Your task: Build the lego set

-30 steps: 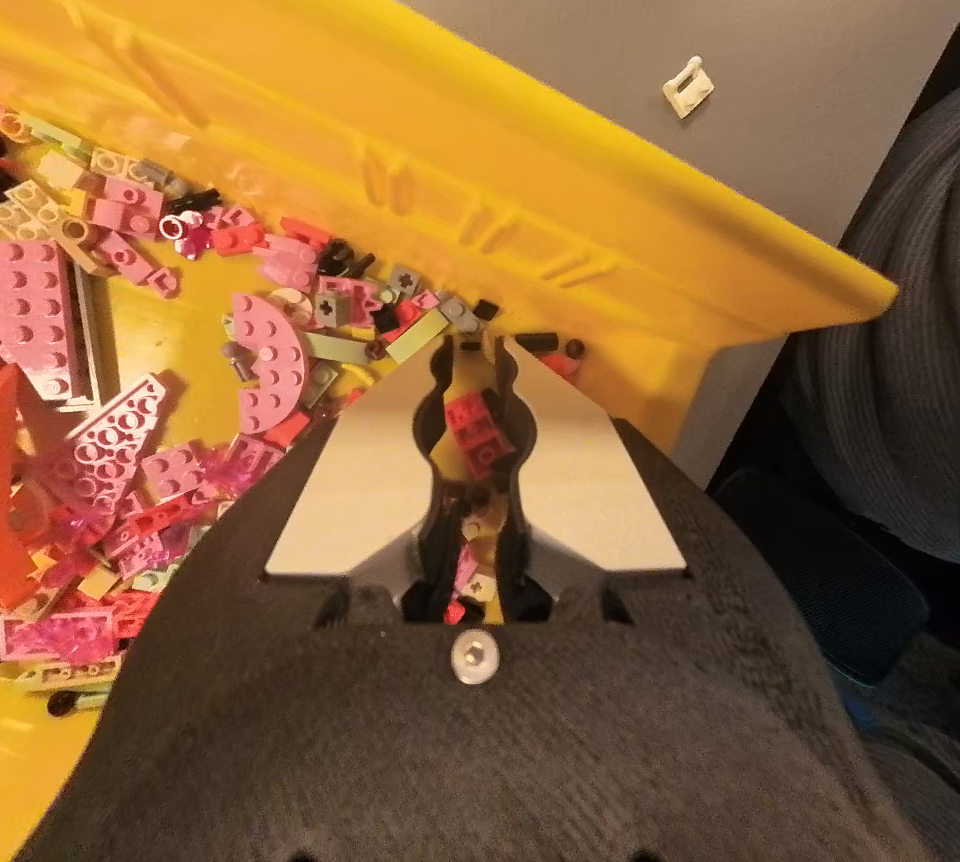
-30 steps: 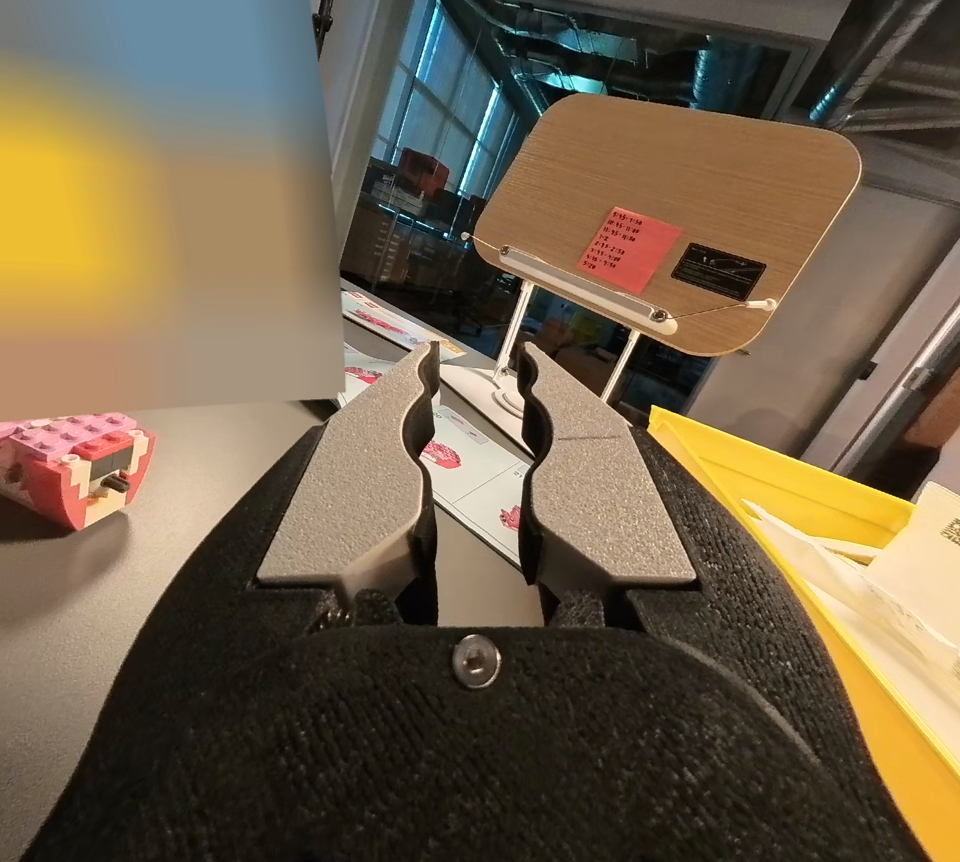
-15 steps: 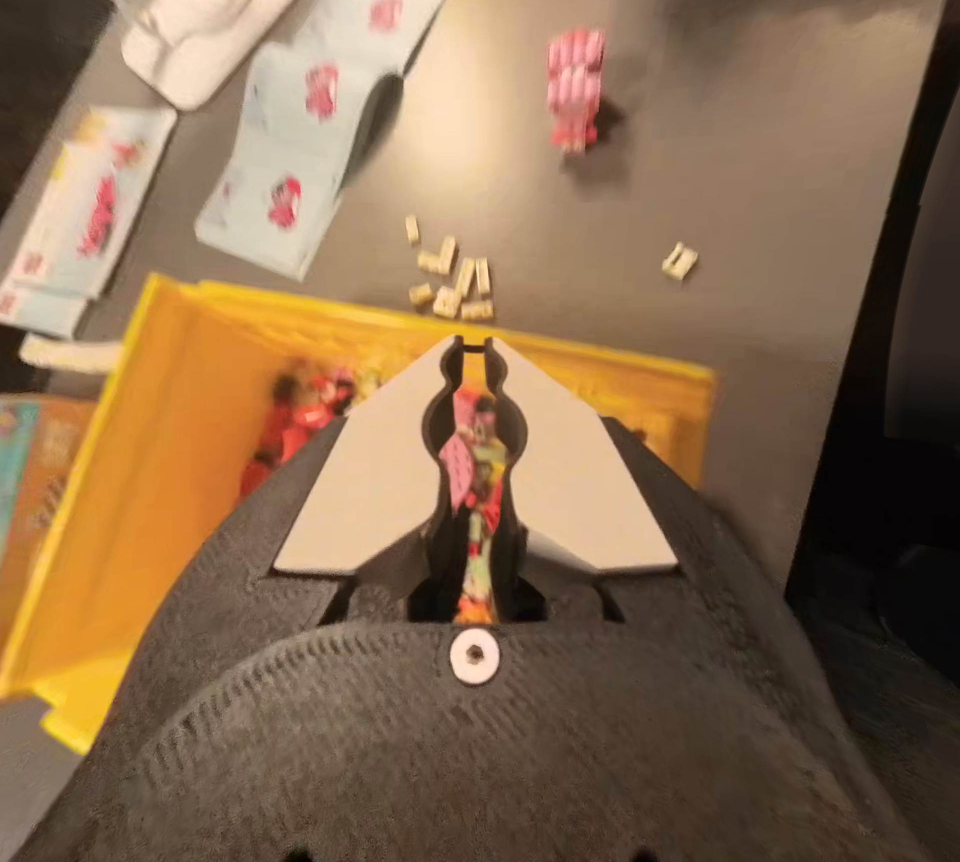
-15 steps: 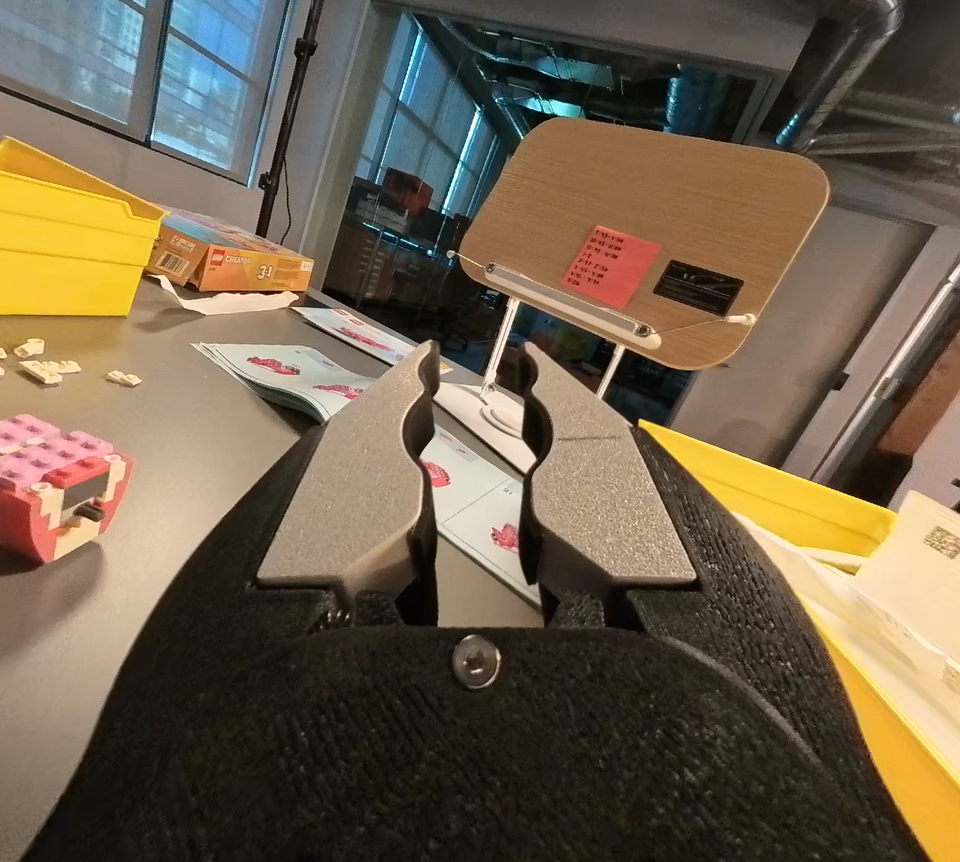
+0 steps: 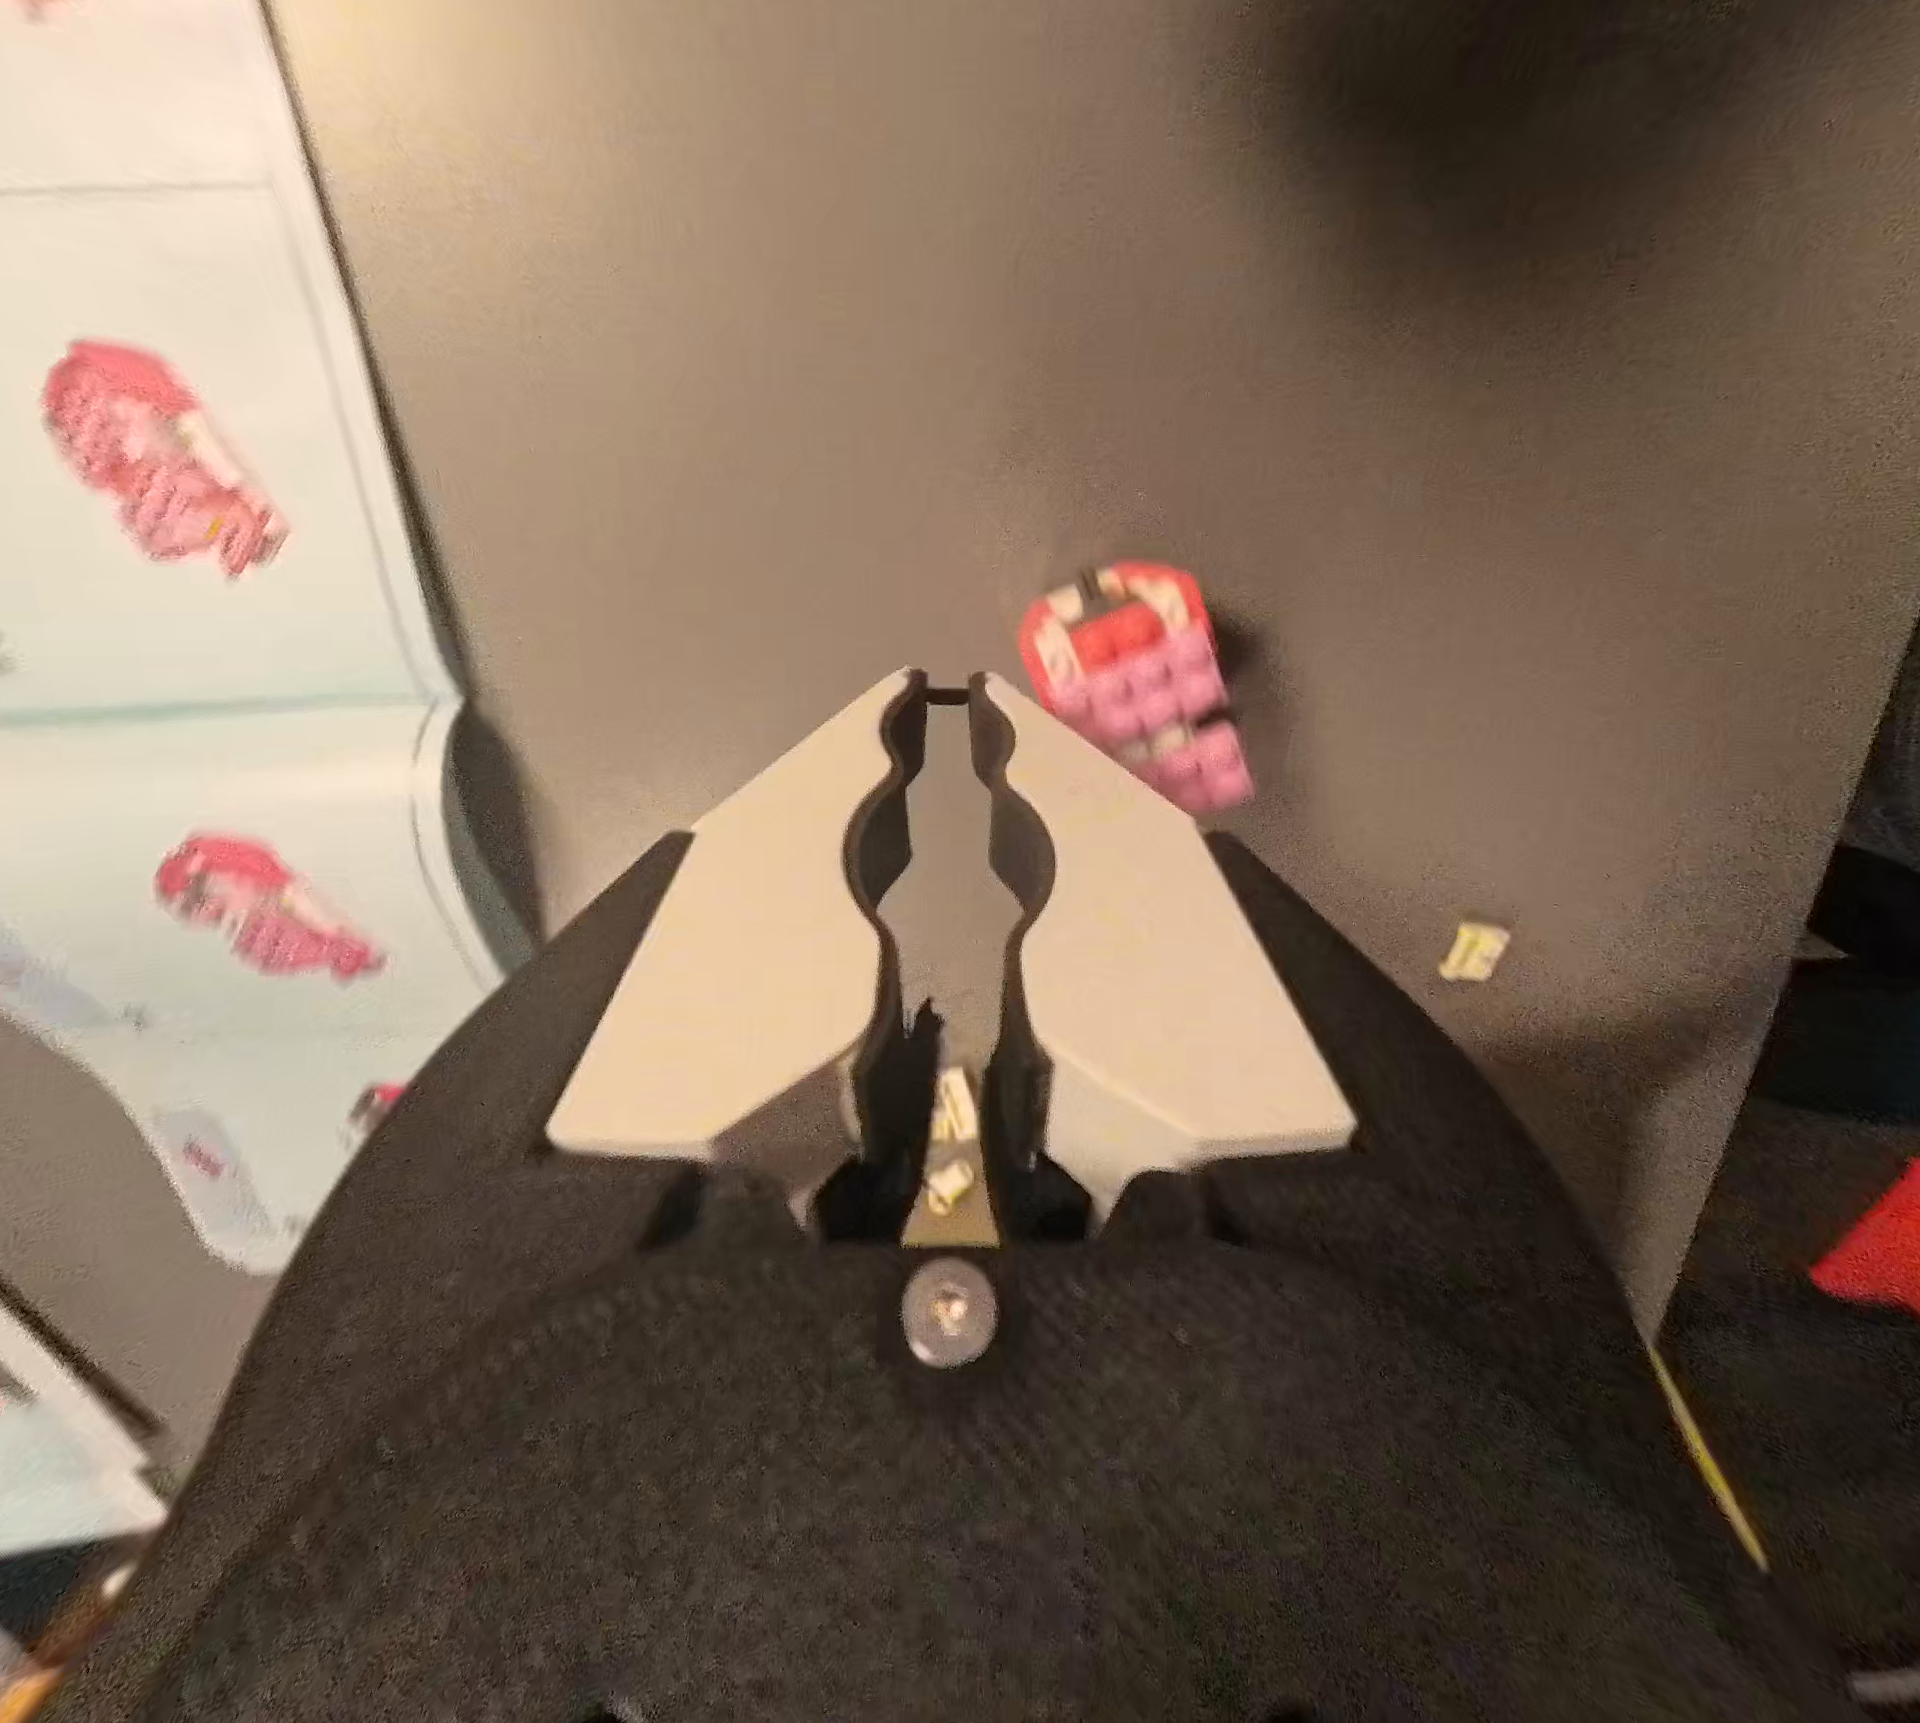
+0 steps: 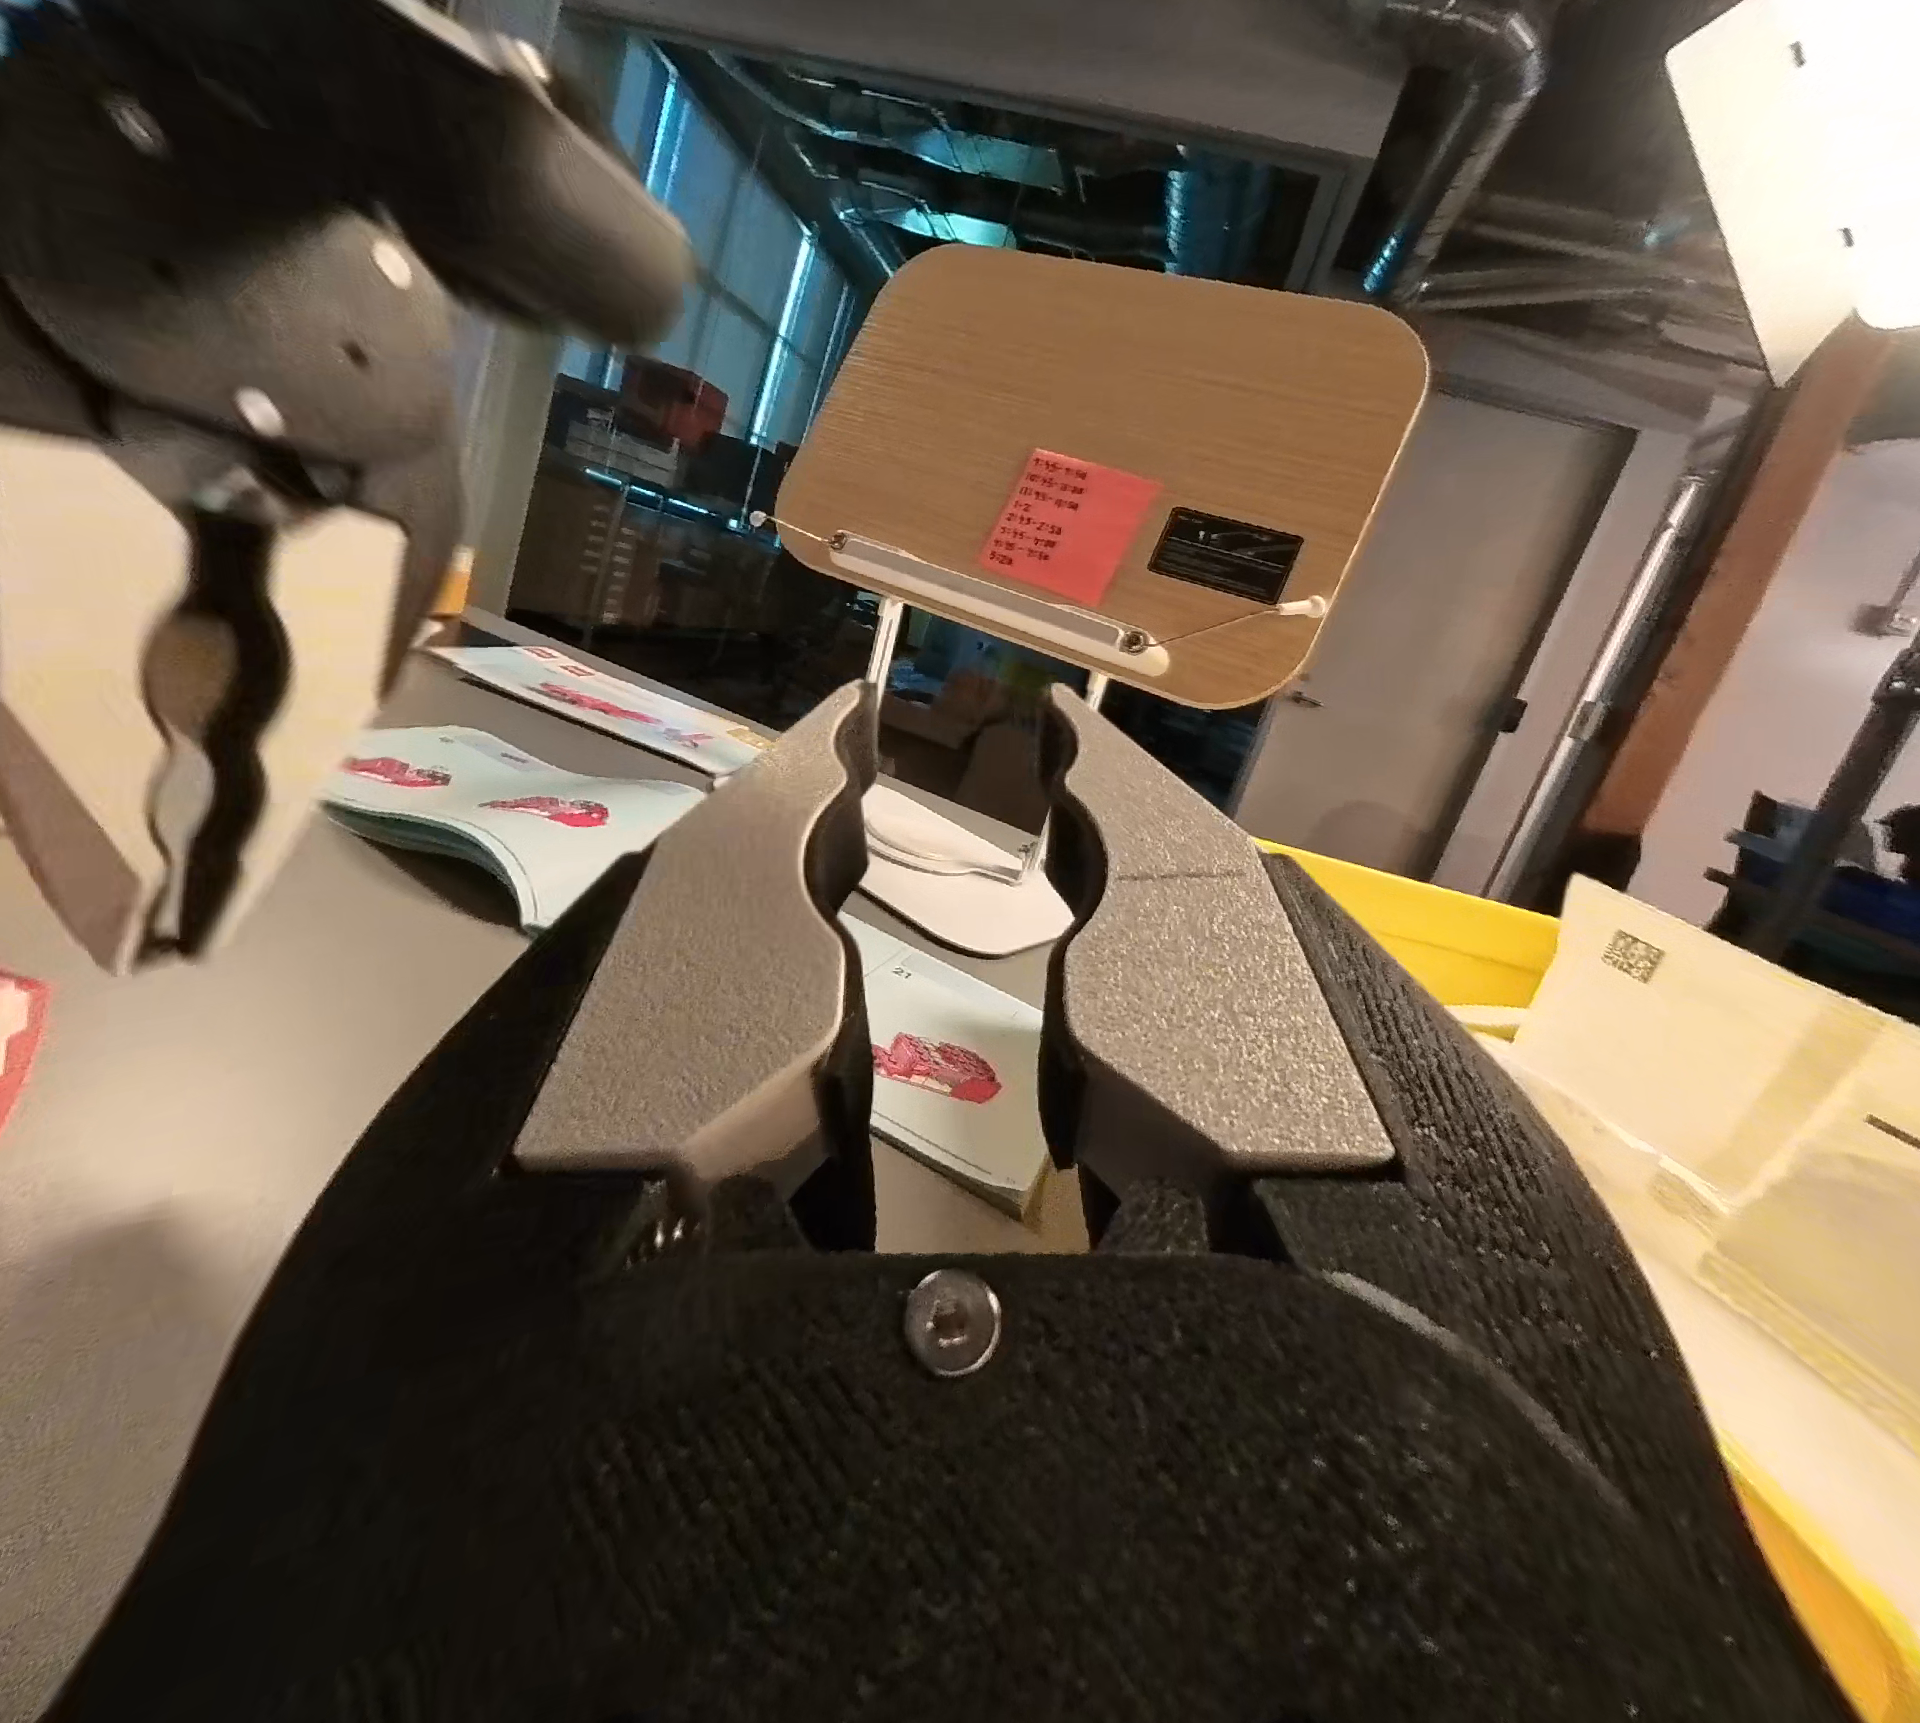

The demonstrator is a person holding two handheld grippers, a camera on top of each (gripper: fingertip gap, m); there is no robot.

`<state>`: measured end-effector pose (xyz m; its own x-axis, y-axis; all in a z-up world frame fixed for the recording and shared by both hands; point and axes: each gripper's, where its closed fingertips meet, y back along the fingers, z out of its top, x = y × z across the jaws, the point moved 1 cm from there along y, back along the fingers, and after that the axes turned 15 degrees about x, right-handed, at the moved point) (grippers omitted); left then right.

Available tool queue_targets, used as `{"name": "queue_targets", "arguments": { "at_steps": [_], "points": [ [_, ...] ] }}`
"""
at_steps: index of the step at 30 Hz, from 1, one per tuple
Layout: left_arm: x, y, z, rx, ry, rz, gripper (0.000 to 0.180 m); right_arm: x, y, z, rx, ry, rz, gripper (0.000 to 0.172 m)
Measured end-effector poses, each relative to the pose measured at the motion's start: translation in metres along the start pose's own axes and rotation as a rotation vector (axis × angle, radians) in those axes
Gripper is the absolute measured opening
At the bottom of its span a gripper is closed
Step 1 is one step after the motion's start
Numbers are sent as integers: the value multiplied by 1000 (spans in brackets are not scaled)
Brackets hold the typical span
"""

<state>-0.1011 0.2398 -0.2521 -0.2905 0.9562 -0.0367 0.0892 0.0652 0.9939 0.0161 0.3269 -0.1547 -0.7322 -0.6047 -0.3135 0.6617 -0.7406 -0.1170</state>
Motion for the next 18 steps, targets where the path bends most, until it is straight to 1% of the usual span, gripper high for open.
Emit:
{"name": "queue_targets", "arguments": {
  "at_steps": [2, 5, 8, 9, 11, 12, 15, 16, 18],
  "points": [
    [3, -15, 16, 46, -18, -45, 7, 0, -1, -1, 5, -1, 0, 28],
    [7, -34, 25, 128, -25, -74, 7, 0, -1, -1, 5, -4, -2, 28],
    [12, -31, 38, 97, 7, -96, 7, -4, 0, 2, -8, -14, -25, 27],
    [13, -30, 39, 101, 26, -114, 12, -6, 2, 4, -18, -14, -37, 27],
    [17, -31, 39, 104, 83, -133, 30, -8, 3, 6, -29, -27, -41, 27],
    [18, -30, 39, 97, 107, -138, 34, -8, 3, 7, -31, -34, -40, 27],
    [26, -16, 40, -12, 190, -113, 46, -8, 3, 6, -30, -41, -33, 27],
    [29, -8, 39, -64, 234, -106, 51, -7, 3, 6, -30, -42, -30, 27],
    [33, 12, 35, -202, 342, -80, 54, -4, 4, 6, -30, -40, -11, 27]
  ]
}}
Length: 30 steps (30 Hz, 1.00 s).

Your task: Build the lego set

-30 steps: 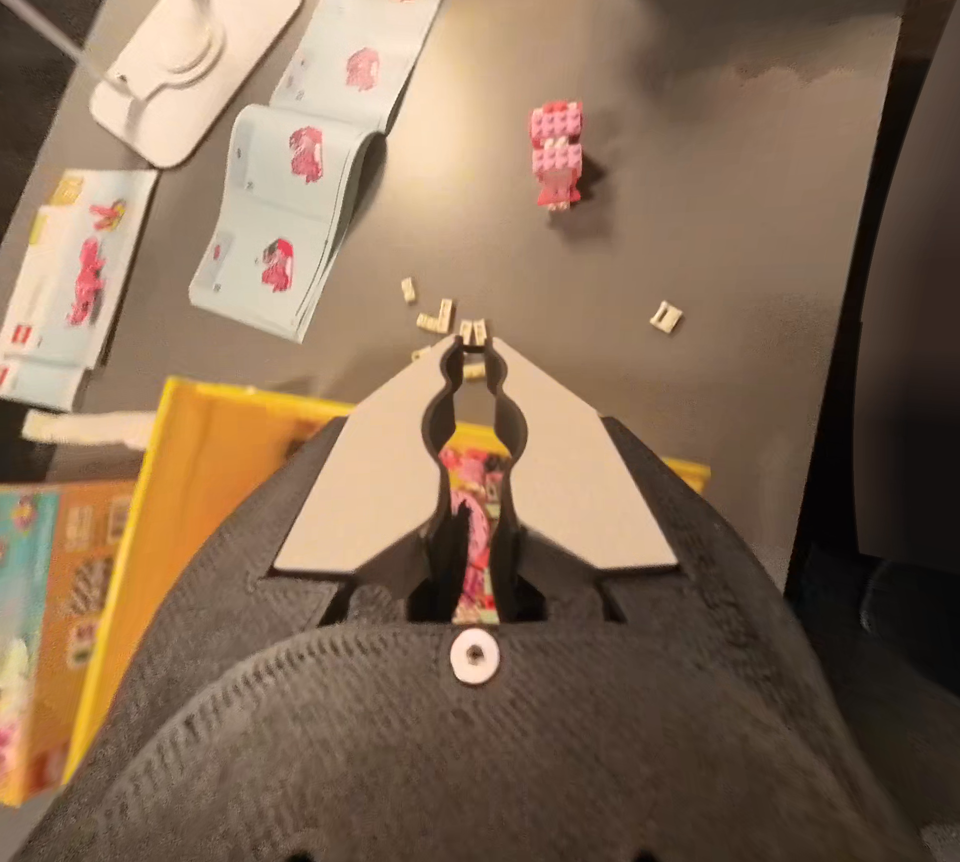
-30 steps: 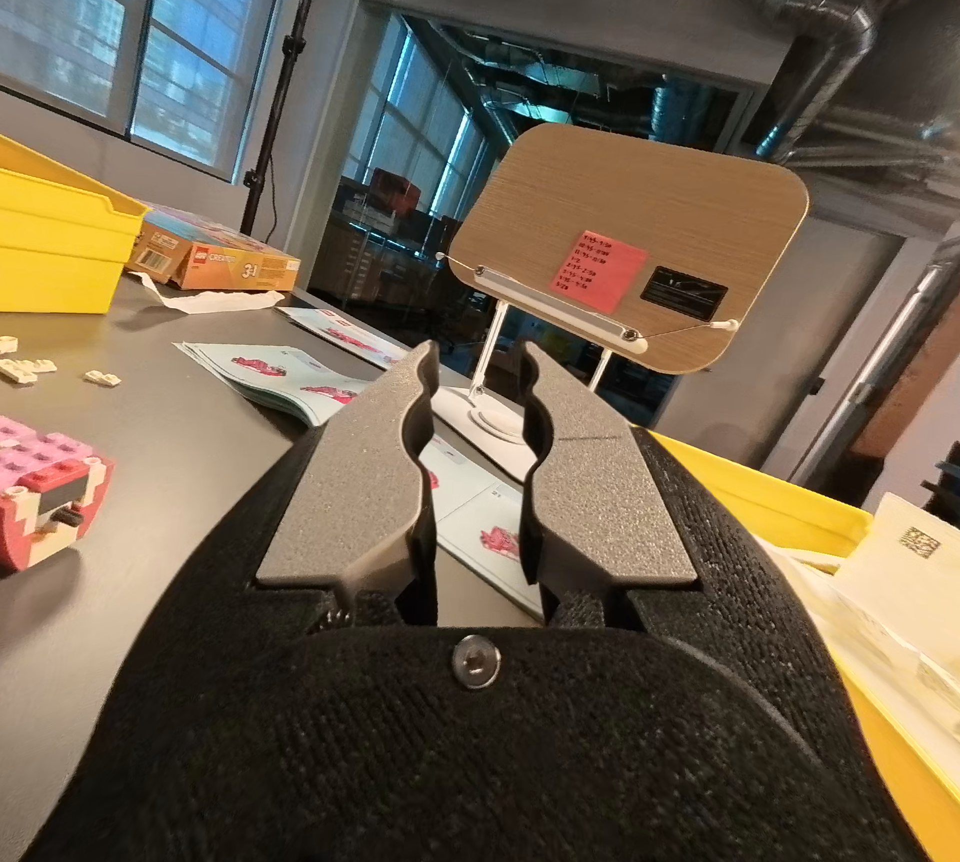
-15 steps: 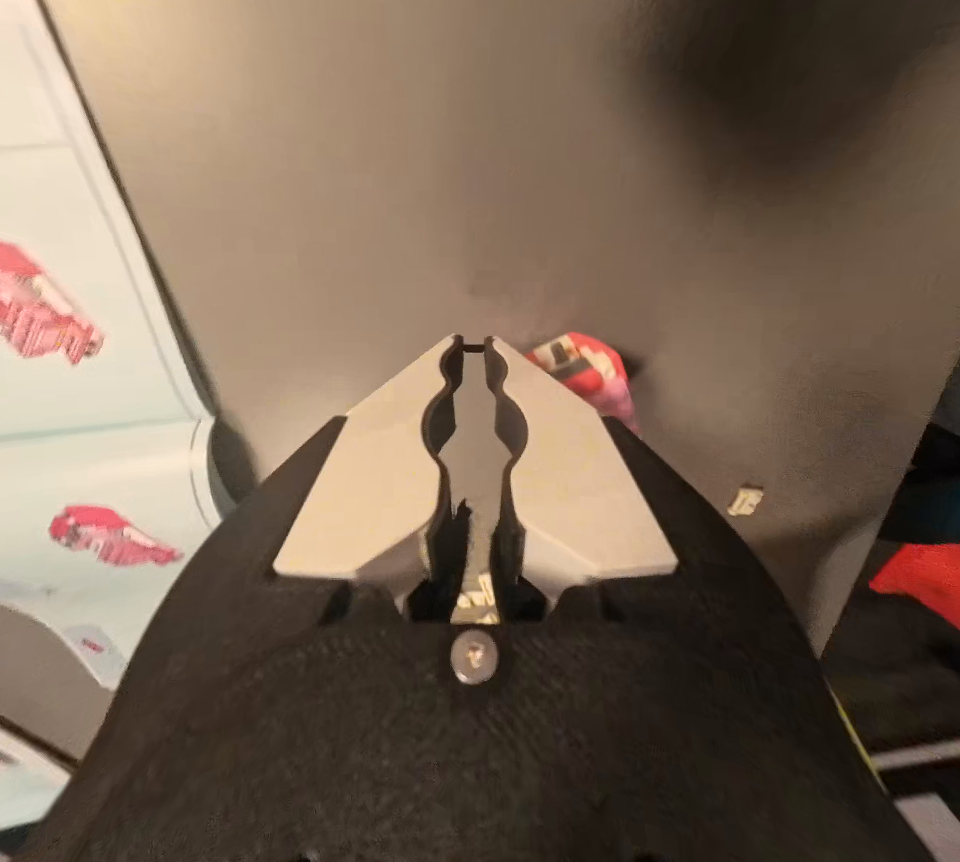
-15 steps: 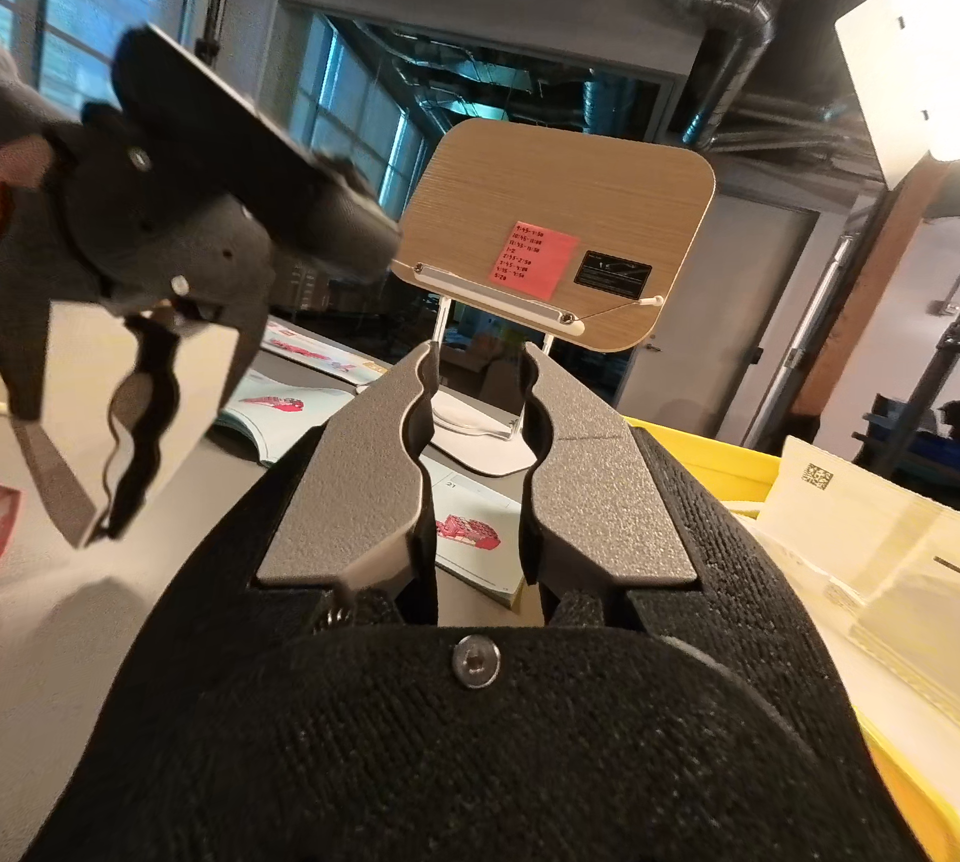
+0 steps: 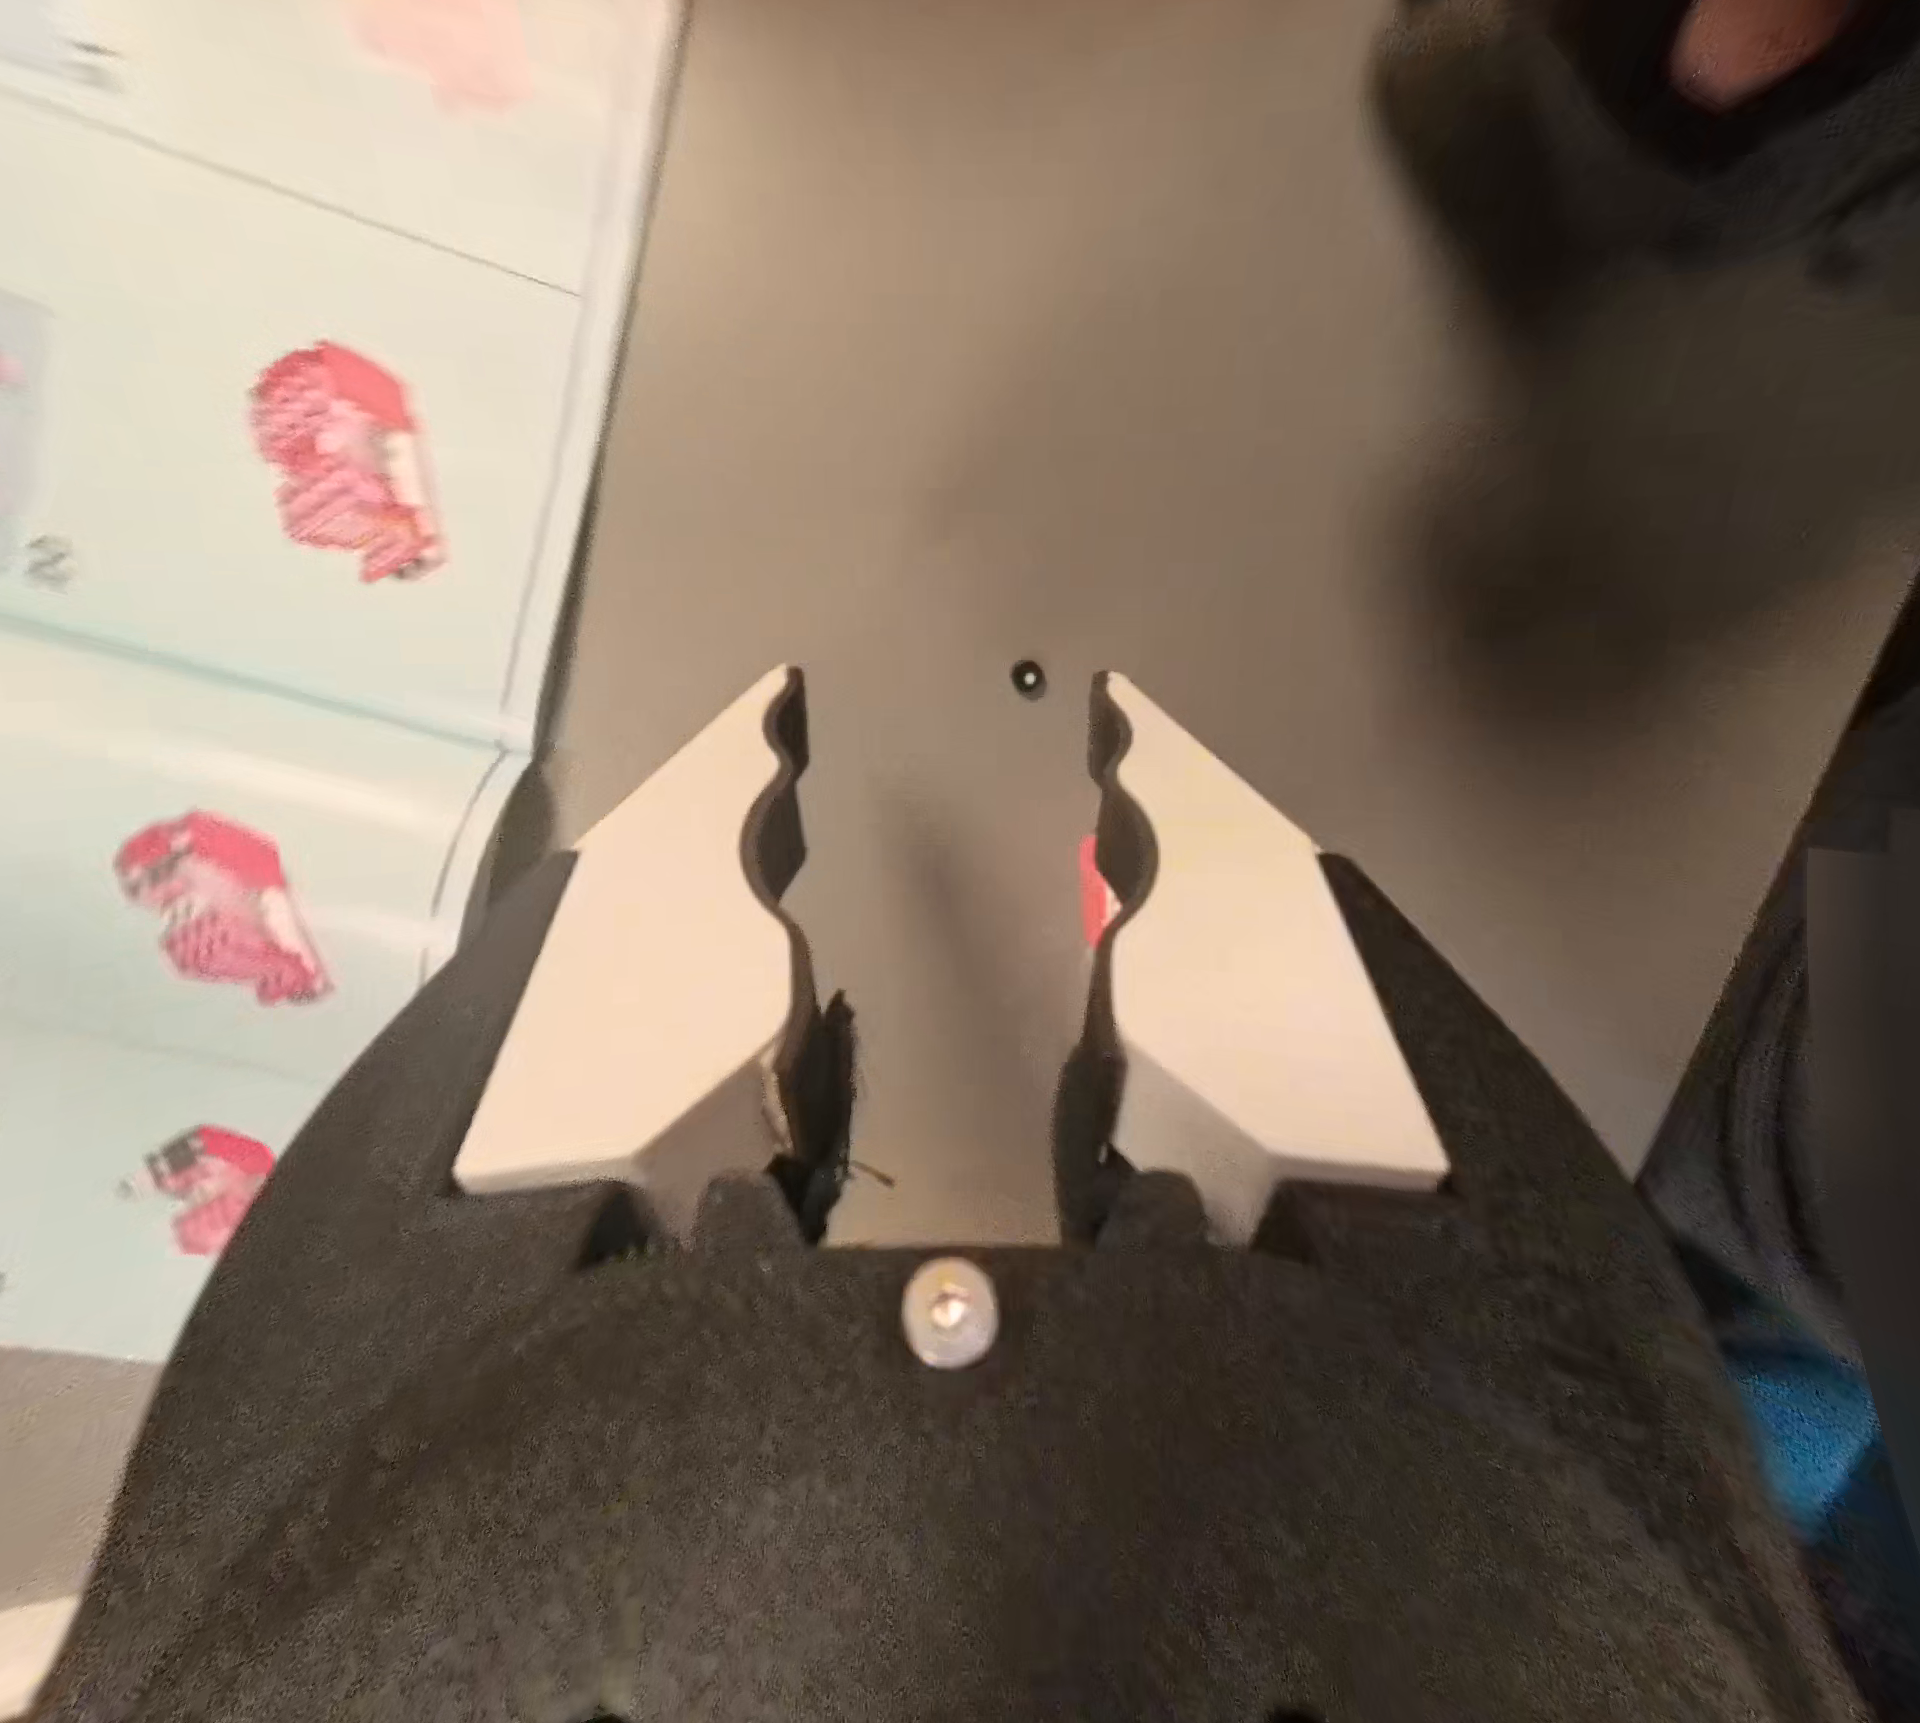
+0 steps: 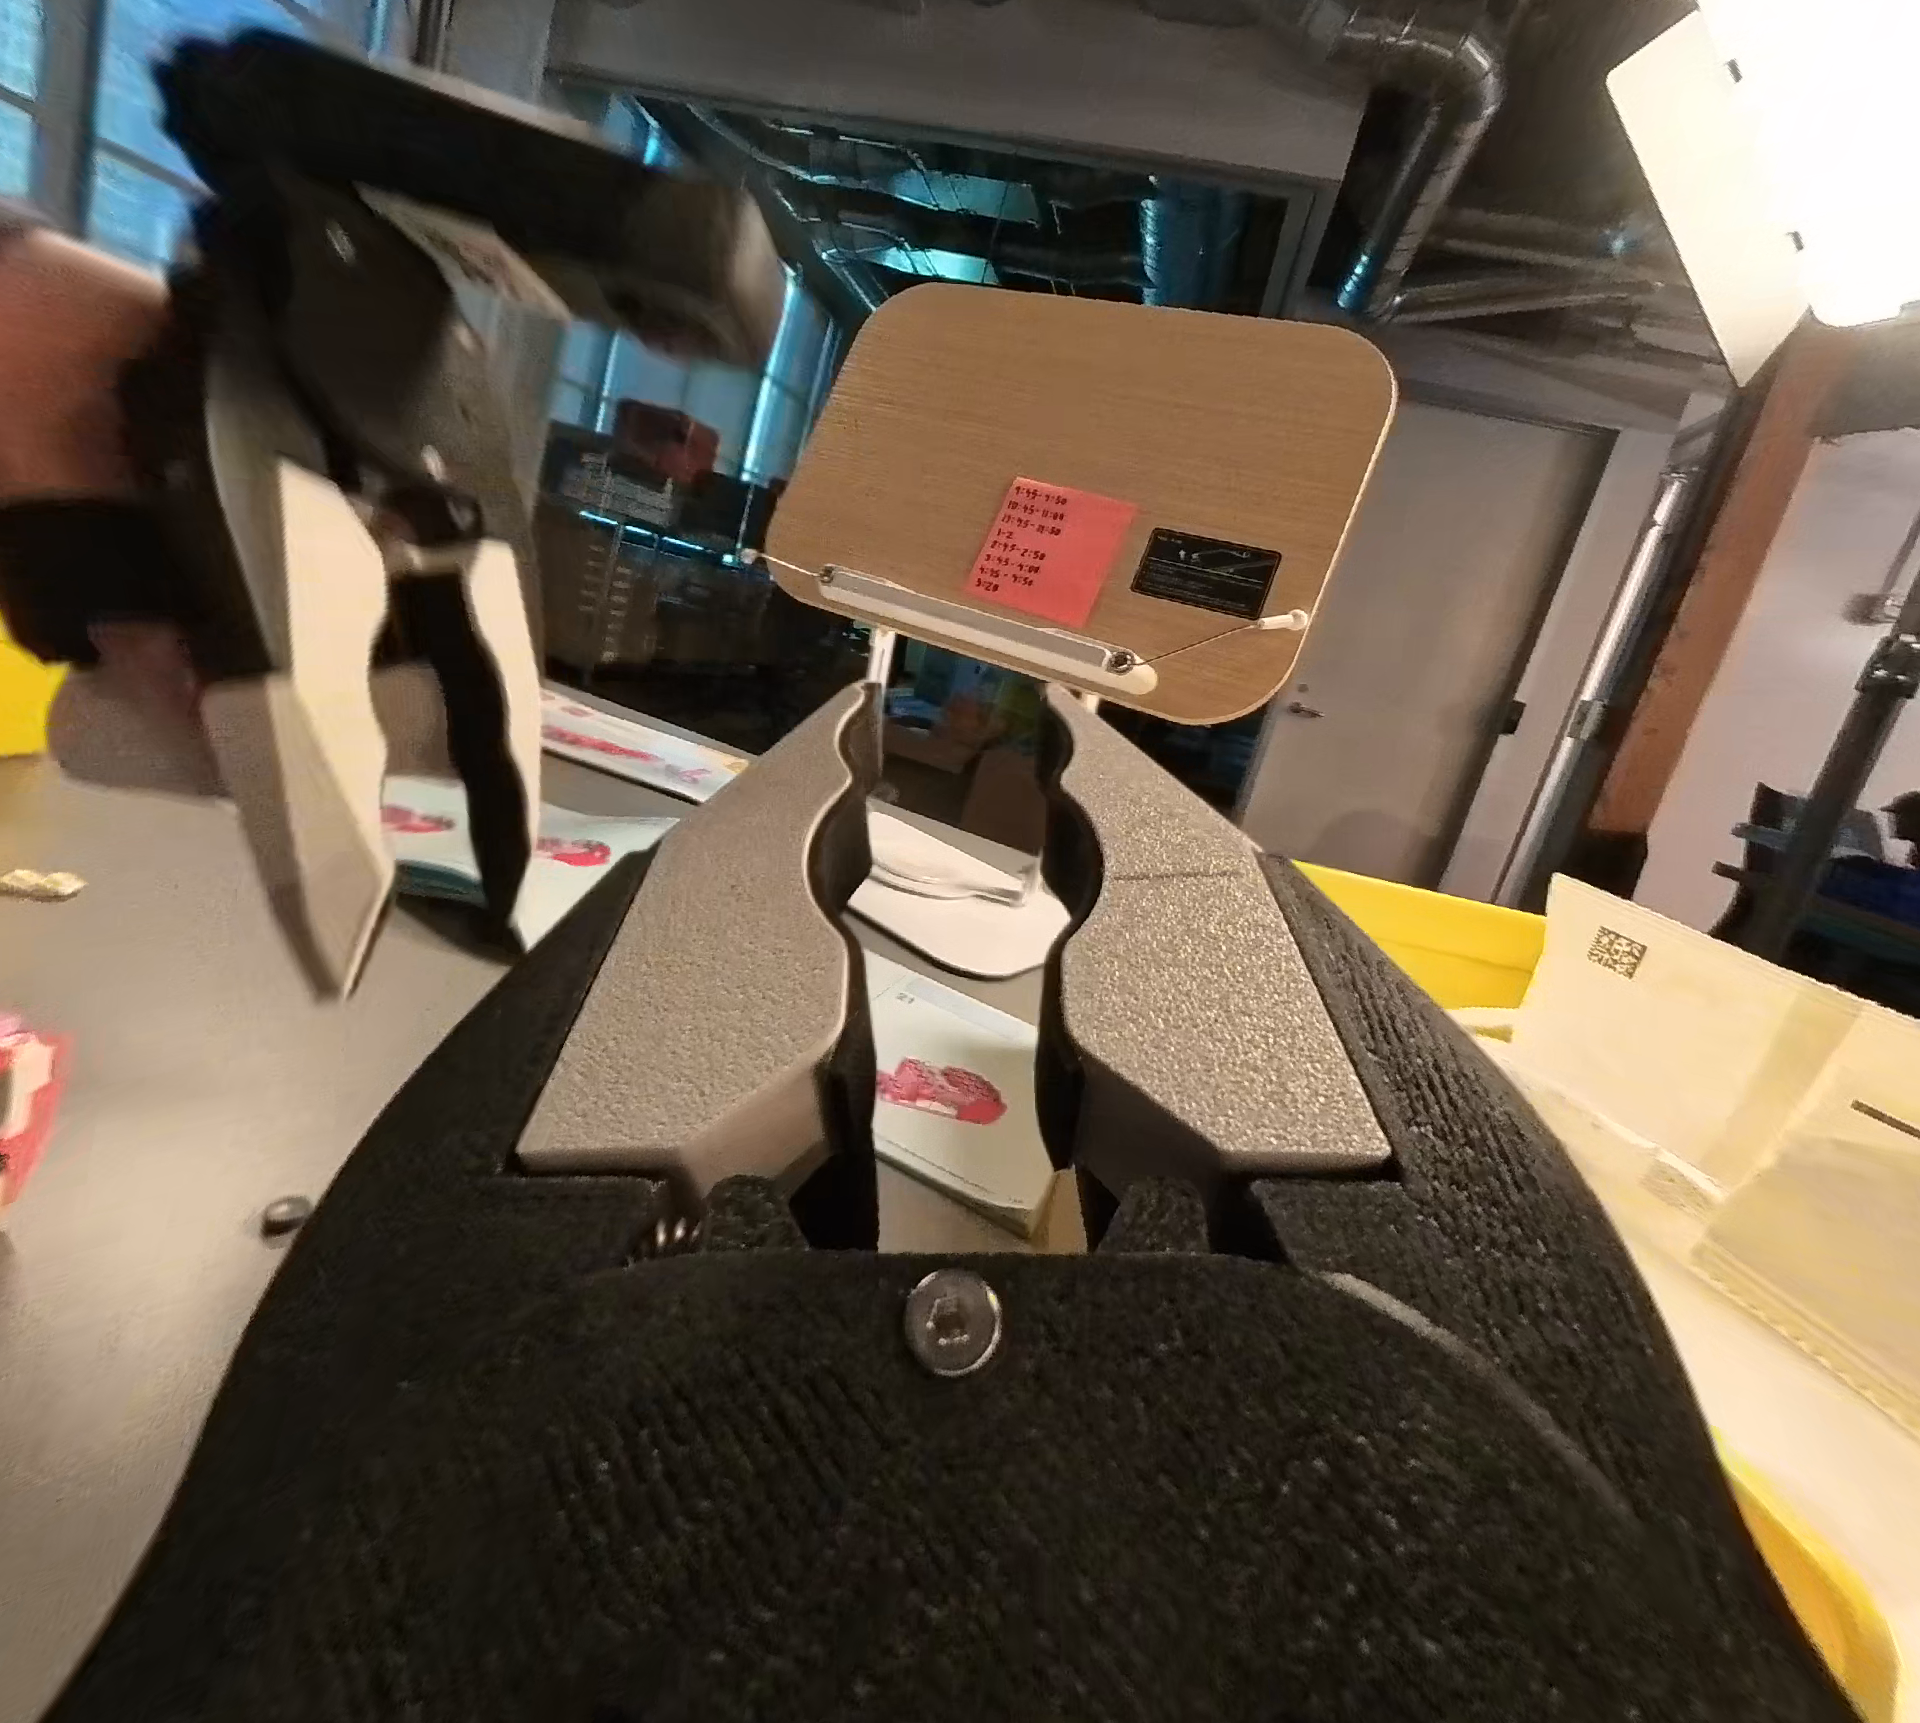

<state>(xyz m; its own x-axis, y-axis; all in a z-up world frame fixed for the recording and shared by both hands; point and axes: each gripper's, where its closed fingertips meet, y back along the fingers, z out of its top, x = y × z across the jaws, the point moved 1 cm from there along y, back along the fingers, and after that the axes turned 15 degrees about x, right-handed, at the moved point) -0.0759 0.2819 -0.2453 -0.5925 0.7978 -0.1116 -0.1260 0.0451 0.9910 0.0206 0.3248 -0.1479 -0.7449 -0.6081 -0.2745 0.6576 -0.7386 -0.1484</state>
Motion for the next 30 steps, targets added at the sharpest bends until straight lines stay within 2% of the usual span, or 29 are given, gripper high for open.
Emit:
{"name": "queue_targets", "arguments": {
  "at_steps": [2, 5, 7, 8, 12, 14, 17, 21, 23, 26, 30],
  "points": [
    [-7, 23, 0, -196, 90, -7, 56, 9, -1, -1, 12, 23, 49, 27],
    [-23, 50, -4, -513, 133, 47, 45, 22, -5, -8, 57, 54, 127, 28],
    [-35, 49, -17, -598, 125, 101, 49, 27, -6, -9, 67, 55, 164, 28],
    [-41, 45, -24, -623, 124, 130, 59, 30, -6, -10, 76, 56, 184, 28],
    [-65, 23, -45, -675, 46, 134, 93, 37, -10, -22, 134, 68, 250, 28],
    [-67, 10, -50, -681, 19, 116, 92, 36, -17, -34, 191, 39, 267, 27],
    [-57, -14, -57, -627, 29, 127, 86, 30, -19, -33, 182, -7, 254, 27],
    [-44, -16, -64, -632, 125, 192, 73, 29, -19, -33, 175, 12, 230, 27],
    [-49, -16, -64, -654, 136, 145, 71, 32, -18, -32, 171, 51, 221, 26],
    [-50, -29, -71, -592, 172, 48, 71, 43, -17, -34, 181, 115, 250, 22],
    [-54, -30, -70, -607, 162, 7, 59, 62, -13, -34, 189, 159, 350, 10]
  ]
}}
